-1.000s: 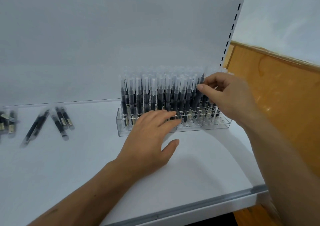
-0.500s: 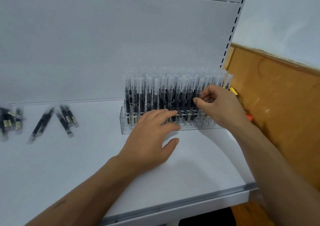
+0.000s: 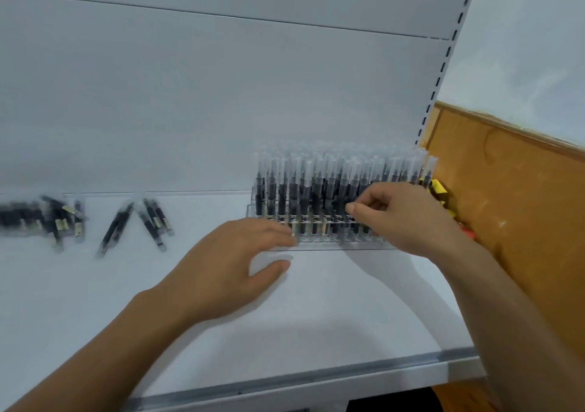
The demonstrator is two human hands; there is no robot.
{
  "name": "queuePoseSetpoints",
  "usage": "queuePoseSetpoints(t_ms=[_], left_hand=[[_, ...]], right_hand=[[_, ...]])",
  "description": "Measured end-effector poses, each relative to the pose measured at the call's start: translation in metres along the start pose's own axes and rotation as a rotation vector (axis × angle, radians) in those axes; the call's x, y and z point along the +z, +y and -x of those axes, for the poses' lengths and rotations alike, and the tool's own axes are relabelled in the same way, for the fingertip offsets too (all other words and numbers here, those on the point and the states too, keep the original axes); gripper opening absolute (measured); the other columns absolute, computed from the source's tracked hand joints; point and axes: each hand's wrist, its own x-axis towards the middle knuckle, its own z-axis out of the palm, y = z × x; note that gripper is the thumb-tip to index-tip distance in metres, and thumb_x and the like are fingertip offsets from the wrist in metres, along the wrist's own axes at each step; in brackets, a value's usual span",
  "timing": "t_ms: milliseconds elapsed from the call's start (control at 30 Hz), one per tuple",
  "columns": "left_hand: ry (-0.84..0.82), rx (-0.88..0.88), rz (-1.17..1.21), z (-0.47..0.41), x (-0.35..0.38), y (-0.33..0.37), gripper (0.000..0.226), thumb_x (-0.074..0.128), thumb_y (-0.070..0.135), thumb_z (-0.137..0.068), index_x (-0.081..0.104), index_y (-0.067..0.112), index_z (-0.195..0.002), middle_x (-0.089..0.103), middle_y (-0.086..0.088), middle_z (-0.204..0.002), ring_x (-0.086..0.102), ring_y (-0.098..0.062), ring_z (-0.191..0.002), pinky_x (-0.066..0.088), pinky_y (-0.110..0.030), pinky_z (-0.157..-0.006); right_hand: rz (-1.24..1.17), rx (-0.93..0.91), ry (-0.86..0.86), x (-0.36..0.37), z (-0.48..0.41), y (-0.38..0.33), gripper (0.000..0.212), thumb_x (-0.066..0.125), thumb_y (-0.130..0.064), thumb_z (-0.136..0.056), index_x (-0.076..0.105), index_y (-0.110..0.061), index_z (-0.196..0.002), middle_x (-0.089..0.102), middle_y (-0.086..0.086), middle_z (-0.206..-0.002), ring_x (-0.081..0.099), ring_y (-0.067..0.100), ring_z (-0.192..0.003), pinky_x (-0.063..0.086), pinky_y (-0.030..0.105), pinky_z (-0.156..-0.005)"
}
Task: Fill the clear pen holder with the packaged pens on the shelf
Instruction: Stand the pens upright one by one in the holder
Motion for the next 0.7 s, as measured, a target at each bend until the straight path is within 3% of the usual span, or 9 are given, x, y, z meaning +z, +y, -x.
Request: queuePoseSetpoints(t_ms=[167, 300, 400, 533, 700], left_hand=[[0.046, -0.346, -0.044, 0.041, -0.037, -0.051, 0.031, 0.051, 0.054, -0.089, 0.062, 0.041, -0.116, 0.057, 0.030, -0.115, 0.053, 0.005, -0.106, 0.035, -0.008, -0.083], [0.121, -0.676, -0.160, 0.066, -0.057, -0.097, 0.024, 0.056, 0.044, -0.091, 0.065, 0.039, -0.112, 0.063, 0.016, -0.121, 0.058, -0.011, -0.108, 0.042, -0.026, -0.084], [0.164, -0.879, -0.162, 0.075, -0.065, -0.118, 0.023, 0.056, 0.042, -0.092, 0.066, 0.033, -0.111, 0.065, 0.010, -0.117, 0.059, -0.014, -0.106, 0.040, -0.028, -0.082], [0.152, -0.924, -0.164, 0.068, -0.064, -0.129, 0.022, 0.058, 0.039, -0.087, 0.067, 0.030, -0.105, 0.067, 0.007, -0.105, 0.062, -0.017, -0.093, 0.045, -0.028, -0.078], [-0.019, -0.999, -0.213, 0.045, -0.073, -0.146, 0.033, 0.058, 0.039, -0.089, 0.062, 0.023, -0.117, 0.067, 0.003, -0.108, 0.060, -0.020, -0.101, 0.046, -0.030, -0.081]], right_hand=[[-0.081, -0.206, -0.192, 0.040, -0.001, -0.073, 0.018, 0.059, -0.043, -0.092, 0.069, -0.028, -0.090, 0.069, -0.014, -0.083, 0.063, 0.003, -0.075, 0.050, 0.026, -0.072], [-0.133, -0.320, -0.291, 0.088, -0.011, -0.126, 0.014, 0.056, -0.037, -0.093, 0.068, -0.028, -0.091, 0.070, -0.013, -0.093, 0.064, 0.009, -0.084, 0.051, 0.028, -0.082], [-0.066, -0.363, -0.296, 0.122, -0.027, -0.157, 0.019, 0.050, -0.034, -0.095, 0.067, -0.027, -0.097, 0.069, -0.011, -0.101, 0.059, 0.014, -0.096, 0.046, 0.028, -0.081], [-0.037, -0.314, -0.201, 0.159, -0.053, -0.180, 0.022, 0.046, -0.027, -0.095, 0.067, -0.021, -0.098, 0.068, -0.002, -0.100, 0.060, 0.023, -0.096, 0.049, 0.033, -0.080], [-0.041, -0.181, -0.164, 0.179, -0.078, -0.187, 0.020, 0.051, -0.027, -0.095, 0.068, -0.017, -0.095, 0.068, 0.001, -0.097, 0.058, 0.023, -0.086, 0.046, 0.031, -0.071]])
